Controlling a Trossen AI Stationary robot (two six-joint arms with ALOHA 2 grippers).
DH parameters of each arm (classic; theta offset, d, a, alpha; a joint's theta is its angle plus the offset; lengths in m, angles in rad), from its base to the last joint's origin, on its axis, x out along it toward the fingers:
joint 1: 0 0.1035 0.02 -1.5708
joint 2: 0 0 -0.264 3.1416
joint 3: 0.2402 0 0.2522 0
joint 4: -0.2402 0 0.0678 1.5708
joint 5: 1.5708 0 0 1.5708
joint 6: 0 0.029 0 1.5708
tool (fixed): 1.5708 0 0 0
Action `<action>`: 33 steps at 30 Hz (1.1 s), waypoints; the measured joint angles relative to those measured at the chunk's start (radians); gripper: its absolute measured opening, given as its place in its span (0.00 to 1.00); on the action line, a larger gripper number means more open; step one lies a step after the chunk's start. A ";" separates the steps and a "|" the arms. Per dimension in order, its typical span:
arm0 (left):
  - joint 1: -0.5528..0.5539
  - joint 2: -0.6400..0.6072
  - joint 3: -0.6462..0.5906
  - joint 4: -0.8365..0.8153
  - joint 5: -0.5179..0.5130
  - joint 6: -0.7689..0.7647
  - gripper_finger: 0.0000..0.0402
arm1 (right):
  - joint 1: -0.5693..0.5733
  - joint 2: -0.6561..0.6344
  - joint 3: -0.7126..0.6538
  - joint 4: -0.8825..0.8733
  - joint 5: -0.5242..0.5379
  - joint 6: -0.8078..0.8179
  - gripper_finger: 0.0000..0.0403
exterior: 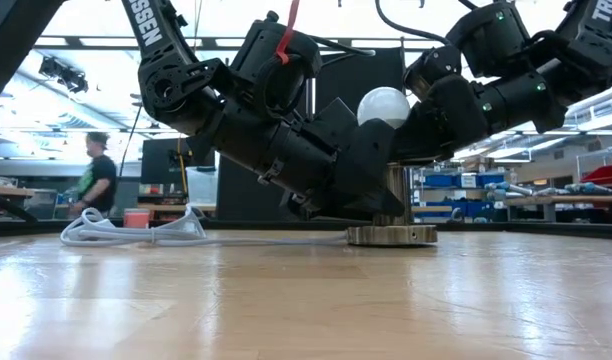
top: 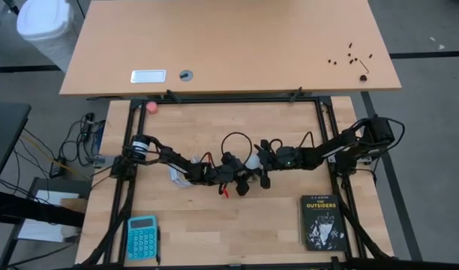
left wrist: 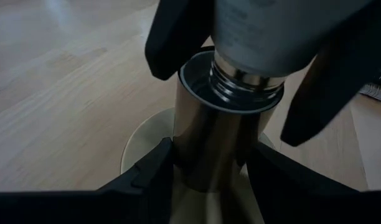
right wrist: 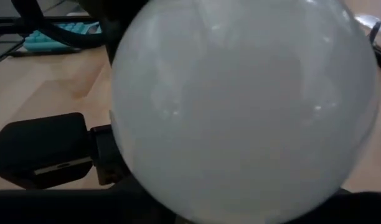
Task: Screw lightbulb
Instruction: Insert the white lightbulb into the silver lamp
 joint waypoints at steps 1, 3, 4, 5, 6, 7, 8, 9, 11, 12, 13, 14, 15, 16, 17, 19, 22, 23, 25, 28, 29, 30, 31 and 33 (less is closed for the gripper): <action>0.000 0.000 0.000 0.000 0.000 0.000 0.47 | -0.001 0.000 0.000 -0.002 0.000 0.009 0.42; 0.000 0.000 0.000 0.001 0.000 0.000 0.47 | -0.004 0.000 0.000 -0.012 -0.001 0.037 0.42; 0.000 0.000 0.000 0.002 0.000 0.000 0.47 | -0.006 0.000 0.000 -0.016 -0.001 0.054 0.42; 0.000 0.000 0.000 0.002 -0.001 0.000 0.47 | -0.007 0.000 -0.001 -0.016 -0.001 0.073 0.42; 0.000 0.000 0.000 0.002 -0.001 0.000 0.47 | -0.007 0.001 -0.001 -0.015 -0.001 0.091 0.42; 0.000 0.000 0.000 0.002 -0.001 0.001 0.47 | -0.006 0.006 -0.001 -0.010 0.000 0.108 0.42; 0.000 0.000 0.000 0.001 -0.001 0.002 0.47 | -0.003 0.010 -0.001 -0.008 0.008 0.124 0.42; 0.000 0.000 0.000 0.001 -0.003 0.002 0.47 | 0.002 0.017 0.000 -0.006 0.025 0.139 0.42; 0.000 0.000 -0.001 -0.003 -0.015 0.004 0.47 | 0.012 0.042 0.006 0.005 0.058 0.168 0.42; -0.001 0.000 -0.002 -0.002 -0.016 0.005 0.47 | 0.021 0.053 0.013 0.006 0.076 0.183 0.42; -0.001 0.000 -0.001 -0.005 -0.016 0.005 0.47 | 0.030 0.066 0.023 0.009 0.096 0.193 0.42; -0.001 0.000 -0.002 -0.004 -0.019 0.005 0.47 | 0.041 0.078 0.033 0.010 0.120 0.202 0.42; -0.001 0.000 -0.002 -0.005 -0.019 0.005 0.47 | 0.054 0.089 0.043 0.007 0.148 0.207 0.42; -0.001 0.000 -0.002 -0.005 -0.019 0.005 0.47 | 0.068 0.099 0.054 0.003 0.185 0.208 0.42; -0.002 0.000 -0.002 -0.005 -0.022 0.005 0.47 | 0.083 0.106 0.062 0.000 0.227 0.212 0.42; -0.002 0.000 -0.002 -0.004 -0.019 0.004 0.47 | 0.112 0.109 0.075 -0.024 0.307 0.227 0.42; -0.001 0.000 -0.001 0.000 -0.017 -0.001 0.47 | 0.149 0.109 0.080 -0.046 0.420 0.276 0.42; -0.001 0.000 -0.001 0.001 -0.016 -0.002 0.47 | 0.157 0.109 0.080 -0.049 0.441 0.291 0.42; -0.001 0.000 -0.001 0.001 -0.016 -0.002 0.47 | 0.169 0.109 0.080 -0.056 0.467 0.319 0.42; -0.001 0.000 -0.001 0.001 -0.016 -0.002 0.47 | 0.179 0.109 0.080 -0.056 0.480 0.334 0.42; -0.001 0.000 -0.001 0.001 -0.017 -0.002 0.47 | 0.181 0.109 0.079 -0.056 0.480 0.334 0.42; -0.001 0.000 -0.001 0.001 -0.017 -0.002 0.47 | 0.182 0.109 0.079 -0.056 0.479 0.326 0.42; -0.001 0.000 -0.001 0.001 -0.017 -0.002 0.47 | 0.182 0.109 0.079 -0.056 0.475 0.314 0.42; -0.001 0.000 -0.001 0.000 -0.018 -0.002 0.47 | 0.182 0.109 0.078 -0.052 0.446 0.274 0.43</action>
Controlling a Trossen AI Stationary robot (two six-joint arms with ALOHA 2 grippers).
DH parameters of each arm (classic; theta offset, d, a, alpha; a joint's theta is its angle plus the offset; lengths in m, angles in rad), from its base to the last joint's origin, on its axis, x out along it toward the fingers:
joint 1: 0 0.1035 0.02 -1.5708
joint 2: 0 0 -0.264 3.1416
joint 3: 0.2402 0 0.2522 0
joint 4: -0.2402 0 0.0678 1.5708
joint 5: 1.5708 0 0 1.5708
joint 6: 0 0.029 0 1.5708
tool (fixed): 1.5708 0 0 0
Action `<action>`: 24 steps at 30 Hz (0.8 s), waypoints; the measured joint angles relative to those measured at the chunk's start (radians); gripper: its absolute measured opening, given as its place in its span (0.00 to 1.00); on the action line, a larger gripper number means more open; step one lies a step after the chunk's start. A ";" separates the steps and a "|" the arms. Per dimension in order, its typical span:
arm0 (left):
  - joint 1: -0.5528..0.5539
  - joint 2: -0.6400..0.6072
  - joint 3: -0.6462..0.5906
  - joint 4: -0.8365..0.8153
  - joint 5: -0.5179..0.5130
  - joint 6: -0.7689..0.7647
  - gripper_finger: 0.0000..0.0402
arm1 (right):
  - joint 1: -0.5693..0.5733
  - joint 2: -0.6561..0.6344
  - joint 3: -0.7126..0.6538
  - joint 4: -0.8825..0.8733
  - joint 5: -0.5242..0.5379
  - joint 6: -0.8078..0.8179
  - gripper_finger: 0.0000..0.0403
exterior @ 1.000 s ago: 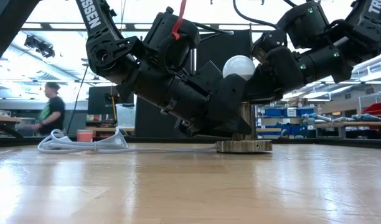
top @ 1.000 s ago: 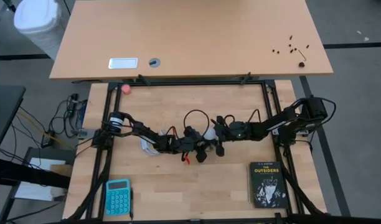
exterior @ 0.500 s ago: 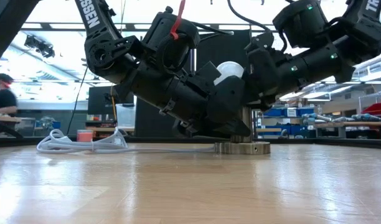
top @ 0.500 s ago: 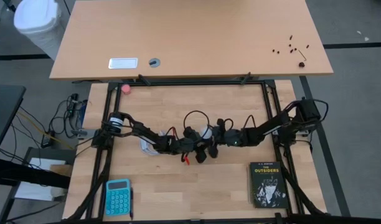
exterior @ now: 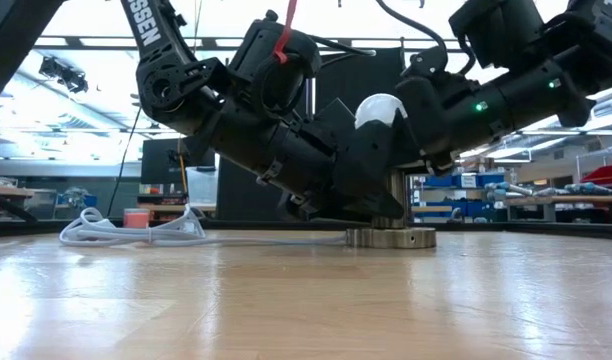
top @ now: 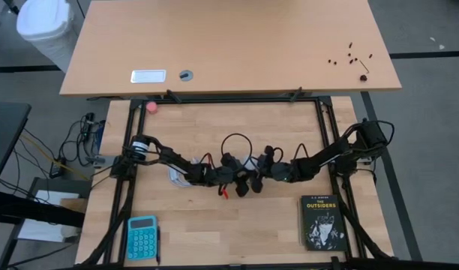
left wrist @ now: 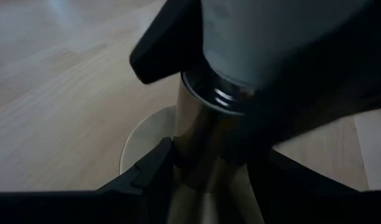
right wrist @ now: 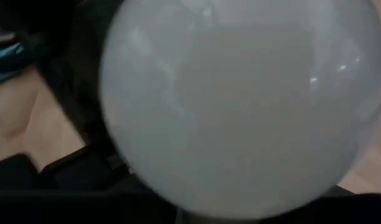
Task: Screw lightbulb
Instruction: Insert the white lightbulb into the silver lamp
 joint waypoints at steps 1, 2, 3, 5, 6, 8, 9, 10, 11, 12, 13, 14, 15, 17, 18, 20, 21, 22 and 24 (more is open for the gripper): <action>0.000 0.000 0.000 -0.001 0.000 0.000 0.47 | -0.001 0.000 -0.001 0.006 -0.019 -0.025 0.44; 0.000 0.000 0.000 -0.001 0.000 0.000 0.47 | -0.002 0.000 -0.001 0.013 -0.040 -0.044 0.46; 0.000 0.000 0.000 -0.001 -0.001 0.000 0.47 | -0.002 0.000 -0.002 0.020 -0.061 -0.060 0.48; 0.000 0.000 0.000 -0.001 0.000 -0.001 0.47 | -0.005 -0.001 -0.002 0.020 -0.084 -0.084 0.54; 0.000 0.000 0.000 0.000 0.002 -0.002 0.47 | -0.010 -0.005 -0.002 0.011 -0.094 -0.085 0.57; 0.000 0.000 0.000 0.002 0.003 -0.002 0.47 | -0.023 -0.020 -0.002 -0.018 -0.118 -0.082 0.64; 0.000 0.000 0.000 0.003 0.003 -0.002 0.47 | -0.029 -0.032 -0.003 -0.033 -0.134 -0.083 0.68; -0.001 0.000 0.000 0.004 0.004 -0.003 0.47 | -0.035 -0.044 -0.006 -0.046 -0.150 -0.085 0.71; -0.004 0.000 0.000 0.004 0.004 -0.003 0.47 | -0.043 -0.058 -0.008 -0.061 -0.166 -0.092 0.73; -0.005 0.000 0.000 0.005 0.007 -0.003 0.47 | -0.047 -0.073 -0.009 -0.080 -0.183 -0.100 0.76; -0.005 0.000 0.002 0.005 0.010 -0.003 0.47 | -0.052 -0.090 -0.010 -0.100 -0.196 -0.110 0.78; -0.005 0.000 0.002 0.006 0.011 -0.003 0.47 | -0.058 -0.108 -0.010 -0.123 -0.211 -0.120 0.79; -0.005 0.000 0.002 0.005 0.008 -0.005 0.47 | -0.062 -0.130 -0.010 -0.144 -0.226 -0.130 0.80; -0.003 0.000 0.002 0.005 0.003 -0.005 0.47 | -0.070 -0.166 -0.010 -0.190 -0.249 -0.140 0.81; -0.002 0.000 0.002 0.004 0.001 -0.005 0.47 | -0.074 -0.185 -0.010 -0.220 -0.265 -0.142 0.82; -0.002 0.000 0.002 0.004 0.000 -0.004 0.47 | -0.078 -0.215 -0.010 -0.257 -0.283 -0.148 0.81; -0.002 0.000 0.002 0.005 0.000 -0.004 0.47 | -0.078 -0.228 -0.010 -0.268 -0.285 -0.156 0.81; -0.002 0.000 0.002 0.005 0.000 -0.004 0.47 | -0.078 -0.239 -0.010 -0.275 -0.285 -0.163 0.81; -0.002 0.000 0.002 0.004 0.001 -0.001 0.47 | -0.078 -0.259 -0.010 -0.289 -0.284 -0.180 0.80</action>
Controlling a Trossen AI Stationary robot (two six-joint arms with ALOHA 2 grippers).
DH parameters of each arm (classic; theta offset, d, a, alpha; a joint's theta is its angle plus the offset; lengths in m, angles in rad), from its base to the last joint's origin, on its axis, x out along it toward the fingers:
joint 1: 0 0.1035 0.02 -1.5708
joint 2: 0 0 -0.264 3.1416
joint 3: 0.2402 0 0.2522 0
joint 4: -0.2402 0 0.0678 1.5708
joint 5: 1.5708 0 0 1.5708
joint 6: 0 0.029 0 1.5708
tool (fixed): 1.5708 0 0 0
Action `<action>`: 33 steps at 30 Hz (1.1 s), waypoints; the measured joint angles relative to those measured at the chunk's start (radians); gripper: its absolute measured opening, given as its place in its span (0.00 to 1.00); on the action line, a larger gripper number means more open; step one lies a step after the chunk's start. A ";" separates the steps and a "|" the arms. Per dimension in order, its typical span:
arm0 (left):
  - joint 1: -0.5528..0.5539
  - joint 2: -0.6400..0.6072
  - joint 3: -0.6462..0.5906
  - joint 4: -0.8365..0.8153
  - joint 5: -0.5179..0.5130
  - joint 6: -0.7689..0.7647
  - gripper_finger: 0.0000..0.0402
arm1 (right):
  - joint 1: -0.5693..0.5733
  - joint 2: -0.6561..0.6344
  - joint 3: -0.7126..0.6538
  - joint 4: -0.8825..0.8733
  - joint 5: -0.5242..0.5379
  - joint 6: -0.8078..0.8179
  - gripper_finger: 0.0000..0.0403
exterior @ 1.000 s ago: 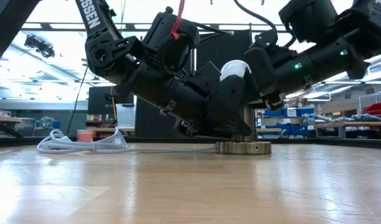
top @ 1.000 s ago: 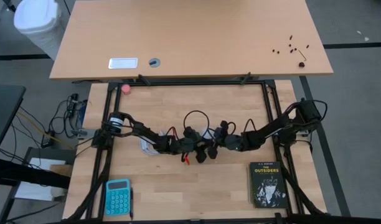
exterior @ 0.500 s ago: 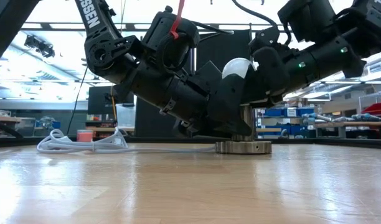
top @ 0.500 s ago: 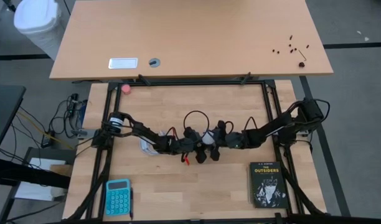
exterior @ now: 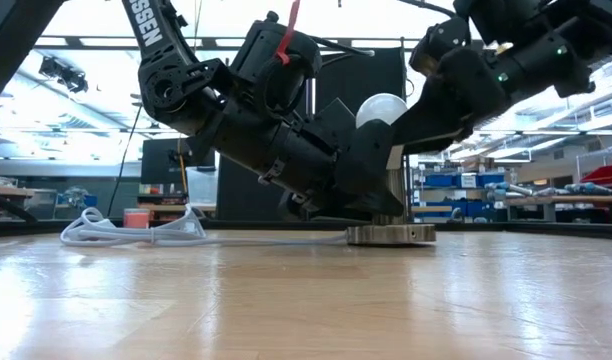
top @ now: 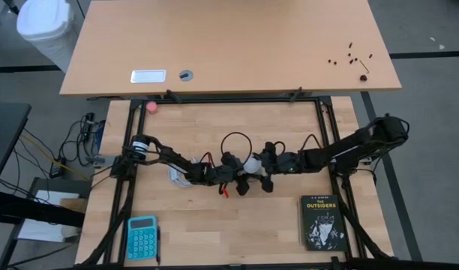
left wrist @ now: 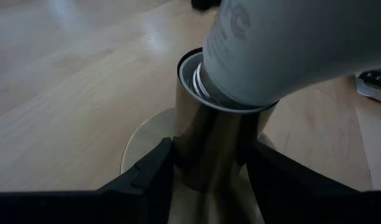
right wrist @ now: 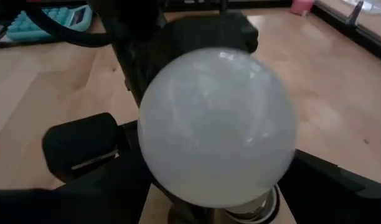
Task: Screw lightbulb
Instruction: Insert the white lightbulb into the silver lamp
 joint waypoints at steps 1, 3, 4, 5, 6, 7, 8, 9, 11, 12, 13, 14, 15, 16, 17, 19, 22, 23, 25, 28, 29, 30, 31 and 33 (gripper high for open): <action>0.000 0.000 0.000 0.000 0.002 0.001 0.47 | 0.000 -0.007 0.000 -0.005 0.001 -0.007 0.80; -0.001 0.000 0.000 0.000 0.003 0.000 0.47 | 0.000 -0.013 0.000 -0.010 0.003 -0.024 0.80; -0.001 0.000 0.000 0.000 0.003 0.000 0.47 | 0.000 -0.013 0.000 -0.010 0.006 -0.033 0.80; -0.001 0.000 0.000 0.001 0.004 0.000 0.47 | 0.000 -0.013 0.001 -0.012 0.007 -0.038 0.80; -0.001 0.000 0.000 0.001 0.004 0.000 0.47 | 0.000 -0.009 0.004 -0.012 0.010 -0.042 0.80; -0.001 0.000 0.000 0.001 0.006 0.000 0.47 | -0.001 -0.004 0.010 -0.012 0.011 -0.045 0.80; -0.001 0.000 0.000 0.001 0.006 0.001 0.47 | -0.001 -0.002 0.017 -0.025 0.014 -0.048 0.80; -0.001 0.000 0.000 0.001 0.006 0.000 0.47 | -0.003 -0.002 0.026 -0.045 0.018 -0.053 0.79; -0.001 0.000 0.000 0.001 0.006 0.001 0.47 | -0.007 -0.002 0.051 -0.094 0.034 -0.062 0.78; -0.001 0.000 0.000 0.001 0.007 0.001 0.47 | -0.010 -0.002 0.062 -0.118 0.046 -0.068 0.78; -0.002 0.000 0.000 0.001 0.007 0.001 0.47 | -0.013 -0.002 0.073 -0.137 0.050 -0.081 0.77; -0.002 0.000 0.000 0.001 0.007 0.001 0.47 | -0.015 -0.002 0.081 -0.150 0.051 -0.091 0.77; -0.002 0.000 0.000 0.001 0.007 0.001 0.47 | -0.016 -0.002 0.087 -0.155 0.052 -0.101 0.76; -0.002 0.000 0.000 0.001 0.007 0.001 0.47 | -0.017 -0.002 0.090 -0.154 0.052 -0.111 0.75; -0.002 0.000 0.000 0.001 0.007 0.001 0.47 | -0.018 -0.002 0.090 -0.153 0.052 -0.115 0.74; -0.002 0.000 0.000 0.001 0.007 0.001 0.47 | -0.022 -0.002 0.090 -0.156 0.051 -0.117 0.72; -0.002 0.000 0.000 0.001 0.008 0.001 0.47 | -0.025 -0.002 0.090 -0.161 0.050 -0.122 0.66; -0.002 0.000 0.000 0.001 0.008 0.001 0.47 | -0.025 -0.002 0.090 -0.160 0.050 -0.124 0.64; -0.002 0.000 0.000 0.001 0.008 0.001 0.47 | -0.025 -0.002 0.090 -0.160 0.049 -0.134 0.59; -0.002 0.000 0.000 0.001 0.009 0.002 0.47 | -0.025 -0.002 0.090 -0.160 0.047 -0.138 0.55; -0.002 0.000 0.000 0.001 0.009 0.002 0.47 | -0.025 -0.002 0.090 -0.160 0.047 -0.138 0.55; -0.002 0.000 0.000 0.001 0.009 0.002 0.47 | -0.025 -0.002 0.090 -0.160 0.047 -0.138 0.55; -0.002 0.000 0.000 0.001 0.010 0.002 0.47 | -0.025 -0.002 0.090 -0.159 0.047 -0.138 0.54; -0.002 0.000 0.000 0.000 0.010 0.002 0.47 | -0.025 -0.002 0.090 -0.161 0.046 -0.137 0.54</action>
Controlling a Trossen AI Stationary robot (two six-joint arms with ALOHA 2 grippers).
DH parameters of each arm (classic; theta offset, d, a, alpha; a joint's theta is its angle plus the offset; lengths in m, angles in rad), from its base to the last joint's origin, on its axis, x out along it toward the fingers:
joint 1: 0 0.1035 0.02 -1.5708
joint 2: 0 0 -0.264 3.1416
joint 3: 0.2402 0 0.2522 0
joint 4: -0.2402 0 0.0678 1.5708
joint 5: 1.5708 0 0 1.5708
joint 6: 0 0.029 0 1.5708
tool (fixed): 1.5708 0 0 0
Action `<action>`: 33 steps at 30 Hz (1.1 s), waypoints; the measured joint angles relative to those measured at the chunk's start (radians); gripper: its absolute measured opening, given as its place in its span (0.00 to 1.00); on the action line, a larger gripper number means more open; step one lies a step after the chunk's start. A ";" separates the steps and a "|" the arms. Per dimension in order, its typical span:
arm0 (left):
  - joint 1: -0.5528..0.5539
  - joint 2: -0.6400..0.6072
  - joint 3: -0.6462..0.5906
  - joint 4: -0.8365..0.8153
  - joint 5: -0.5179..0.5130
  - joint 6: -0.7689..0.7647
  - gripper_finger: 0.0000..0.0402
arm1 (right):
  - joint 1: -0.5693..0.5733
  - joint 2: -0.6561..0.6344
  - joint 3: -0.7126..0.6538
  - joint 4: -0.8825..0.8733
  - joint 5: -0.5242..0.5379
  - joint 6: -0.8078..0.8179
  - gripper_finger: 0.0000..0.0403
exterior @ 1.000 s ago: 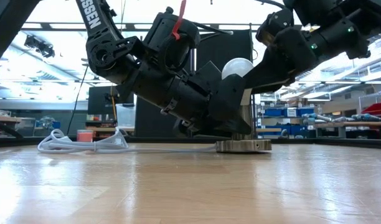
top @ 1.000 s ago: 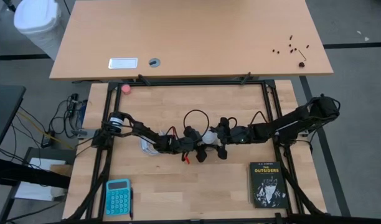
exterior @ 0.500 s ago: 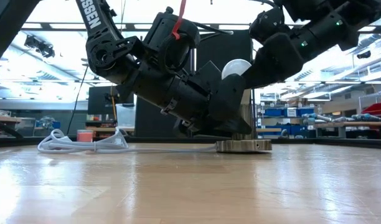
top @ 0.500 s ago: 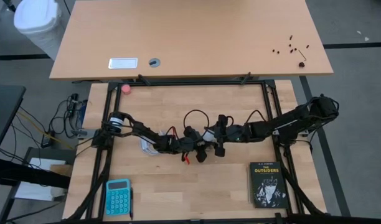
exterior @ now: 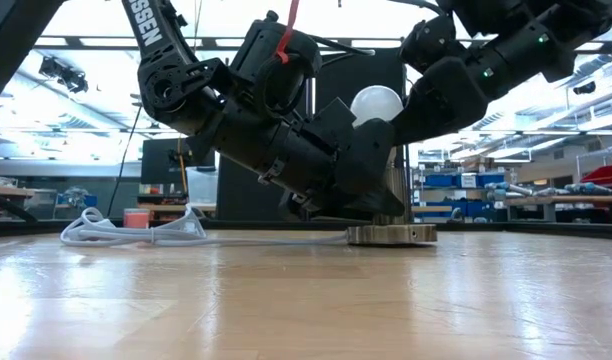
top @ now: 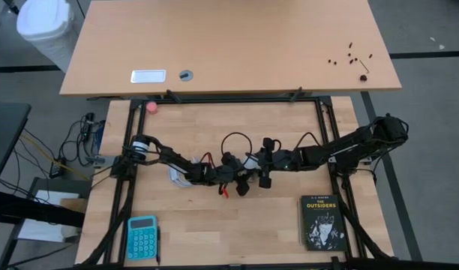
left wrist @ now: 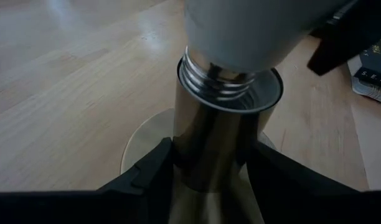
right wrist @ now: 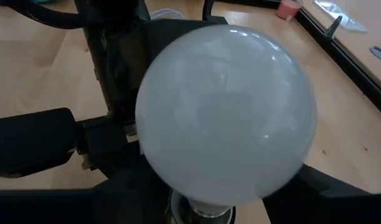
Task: Screw lightbulb
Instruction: Insert the white lightbulb into the silver lamp
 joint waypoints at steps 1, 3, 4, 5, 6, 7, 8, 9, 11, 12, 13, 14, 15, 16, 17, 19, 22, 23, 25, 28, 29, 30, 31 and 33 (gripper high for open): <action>0.000 0.000 0.000 0.000 0.000 0.000 0.47 | 0.000 0.000 0.000 -0.004 0.000 0.005 0.54; 0.000 0.000 0.000 -0.001 0.000 0.000 0.47 | 0.000 0.000 0.000 -0.018 -0.001 0.027 0.54; 0.000 0.000 0.000 -0.001 0.000 0.000 0.47 | 0.000 0.000 0.000 -0.025 -0.003 0.042 0.54; 0.000 0.000 0.000 -0.001 0.000 0.001 0.47 | 0.000 0.000 0.000 -0.029 -0.006 0.055 0.54; 0.000 0.000 0.000 -0.001 0.000 0.002 0.47 | 0.000 0.000 0.000 -0.030 -0.010 0.072 0.54; 0.000 0.000 0.000 -0.001 0.000 0.003 0.47 | -0.001 0.000 0.000 -0.032 -0.017 0.091 0.54; 0.000 0.000 0.000 -0.001 0.000 0.003 0.47 | -0.003 0.000 0.000 -0.038 -0.023 0.111 0.54; 0.000 0.000 0.000 -0.002 0.000 0.004 0.47 | -0.005 0.000 0.000 -0.044 -0.026 0.131 0.54; 0.000 0.000 0.000 -0.002 0.000 0.005 0.47 | -0.012 0.000 0.000 -0.053 -0.026 0.158 0.54; 0.000 0.000 0.000 -0.002 0.000 0.005 0.47 | -0.016 0.000 0.000 -0.057 -0.029 0.167 0.54; 0.000 0.000 -0.001 -0.002 0.000 0.005 0.47 | -0.021 0.000 -0.001 -0.056 -0.030 0.178 0.54; 0.000 0.000 -0.001 -0.001 0.000 0.005 0.47 | -0.024 0.000 -0.006 -0.043 -0.030 0.184 0.54; 0.000 0.000 -0.001 -0.002 -0.001 0.005 0.47 | -0.027 0.000 -0.016 -0.026 -0.031 0.189 0.54; 0.000 0.000 -0.001 -0.001 -0.002 0.005 0.47 | -0.030 -0.001 -0.027 -0.006 -0.035 0.191 0.54; 0.000 0.000 -0.001 -0.001 -0.002 0.005 0.47 | -0.033 -0.001 -0.039 0.014 -0.042 0.193 0.54; 0.000 0.000 -0.001 -0.001 -0.007 0.004 0.47 | -0.039 -0.001 -0.059 0.038 -0.048 0.216 0.54; 0.000 0.000 -0.002 0.007 -0.036 -0.019 0.47 | -0.042 -0.001 -0.072 0.029 -0.048 0.245 0.54; 0.000 0.001 -0.002 0.009 -0.047 -0.026 0.47 | -0.042 -0.001 -0.072 0.034 -0.047 0.250 0.54; 0.000 0.001 -0.002 0.012 -0.073 -0.042 0.47 | -0.042 -0.001 -0.071 0.050 -0.043 0.260 0.54; 0.000 0.001 -0.002 0.019 -0.097 -0.052 0.47 | -0.042 -0.001 -0.071 0.054 -0.029 0.273 0.54; 0.000 0.001 -0.002 0.021 -0.108 -0.052 0.47 | -0.042 -0.001 -0.071 0.062 -0.029 0.279 0.54; 0.000 0.001 -0.002 0.024 -0.119 -0.055 0.47 | -0.042 -0.001 -0.071 0.069 -0.027 0.287 0.54; 0.000 0.001 -0.002 0.025 -0.131 -0.056 0.47 | -0.042 -0.001 -0.071 0.075 -0.026 0.295 0.54; 0.000 0.001 -0.002 0.026 -0.145 -0.063 0.47 | -0.042 -0.001 -0.071 0.083 -0.024 0.315 0.54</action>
